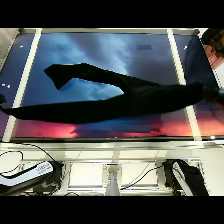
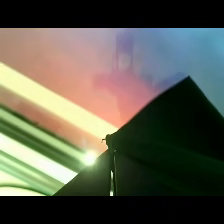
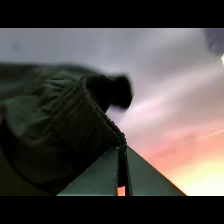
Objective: Fold the clothes and pants, and hang the long-sleeved shirts on hangers.
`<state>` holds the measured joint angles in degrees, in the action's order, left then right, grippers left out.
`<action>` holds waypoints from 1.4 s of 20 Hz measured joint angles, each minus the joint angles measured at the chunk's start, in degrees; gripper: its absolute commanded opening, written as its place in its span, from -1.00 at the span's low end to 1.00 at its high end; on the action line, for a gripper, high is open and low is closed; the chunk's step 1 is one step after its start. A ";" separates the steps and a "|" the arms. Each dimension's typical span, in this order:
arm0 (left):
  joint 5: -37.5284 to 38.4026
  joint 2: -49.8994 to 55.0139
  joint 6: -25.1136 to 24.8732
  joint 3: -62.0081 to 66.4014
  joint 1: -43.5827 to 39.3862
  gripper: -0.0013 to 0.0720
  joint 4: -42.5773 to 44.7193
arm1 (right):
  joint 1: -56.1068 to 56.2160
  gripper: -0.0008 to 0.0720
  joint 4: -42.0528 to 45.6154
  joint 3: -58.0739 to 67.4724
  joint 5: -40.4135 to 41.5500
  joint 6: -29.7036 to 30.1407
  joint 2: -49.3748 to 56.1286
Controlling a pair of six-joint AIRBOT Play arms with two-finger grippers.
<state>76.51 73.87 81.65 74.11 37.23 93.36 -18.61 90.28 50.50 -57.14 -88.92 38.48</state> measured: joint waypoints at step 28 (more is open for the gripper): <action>16.48 -2.01 -23.78 11.50 -18.60 -0.94 -2.67 | -0.28 -0.92 0.13 8.07 -13.73 -7.48 -10.43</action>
<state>92.99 71.85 57.87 85.60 18.63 90.70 -18.90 90.41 58.57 -70.87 -96.40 28.05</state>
